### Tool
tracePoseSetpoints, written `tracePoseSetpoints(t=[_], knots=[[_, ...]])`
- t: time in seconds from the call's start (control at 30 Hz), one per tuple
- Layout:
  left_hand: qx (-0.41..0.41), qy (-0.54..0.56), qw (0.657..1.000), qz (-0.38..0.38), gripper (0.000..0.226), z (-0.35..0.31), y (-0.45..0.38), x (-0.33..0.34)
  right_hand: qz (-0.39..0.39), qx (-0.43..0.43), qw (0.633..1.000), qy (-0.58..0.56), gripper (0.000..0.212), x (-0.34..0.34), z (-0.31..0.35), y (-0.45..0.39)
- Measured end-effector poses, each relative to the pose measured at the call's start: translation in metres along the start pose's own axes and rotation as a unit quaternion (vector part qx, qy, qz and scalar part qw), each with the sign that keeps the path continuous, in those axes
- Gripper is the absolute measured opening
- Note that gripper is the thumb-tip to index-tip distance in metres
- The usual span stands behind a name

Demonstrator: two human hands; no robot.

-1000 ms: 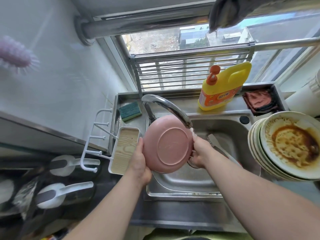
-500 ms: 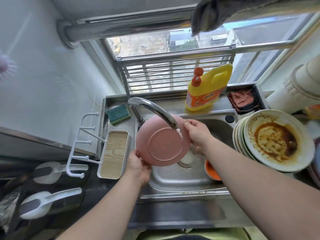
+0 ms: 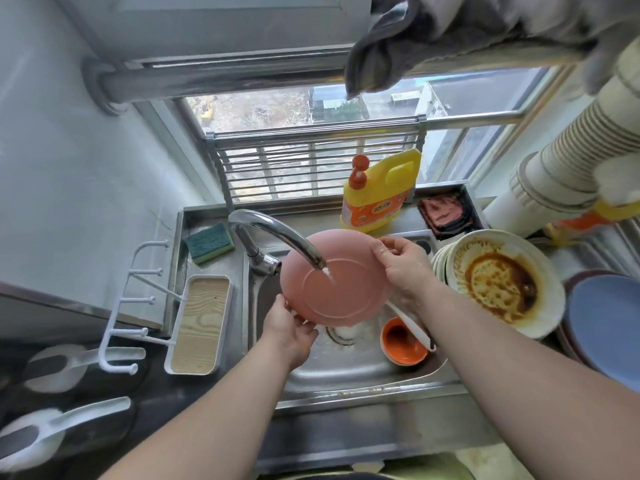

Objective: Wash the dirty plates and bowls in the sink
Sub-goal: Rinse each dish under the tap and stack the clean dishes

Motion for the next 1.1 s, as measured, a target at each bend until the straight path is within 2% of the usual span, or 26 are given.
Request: tracePoseSetpoints(t=[0.13,0.3,0.6,0.87,1.1], knots=[[0.0,-0.026,0.999,0.027,0.033,0.002,0.012,0.023,-0.028,-0.014,0.999,-0.005,0.015,-0.023,0.01,0.01],[-0.008,-0.048,0.998,0.05,0.05,0.007,0.008,0.043,-0.073,-0.013,0.997,-0.001,0.015,-0.051,0.02,0.02],[-0.044,-0.086,0.994,0.057,0.059,0.026,0.007,0.058,-0.114,0.008,0.993,-0.007,0.014,-0.083,0.03,0.04],[-0.052,-0.055,0.996,0.04,0.054,0.03,0.006,0.042,-0.149,0.12,0.981,-0.031,0.022,-0.081,-0.008,0.041],[-0.067,-0.063,0.996,0.022,0.055,0.018,-0.004,0.005,-0.089,0.244,0.965,0.046,0.02,-0.056,-0.048,0.062]])
Point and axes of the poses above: each hand's wrist, its own y-axis away from the middle knuckle, its own x-axis out of the palm, z = x × y, the point moved 2 cm from there along -y, towards the middle knuckle, and after that the axes turned 13 degrees about -y, right-handed, at the moved point
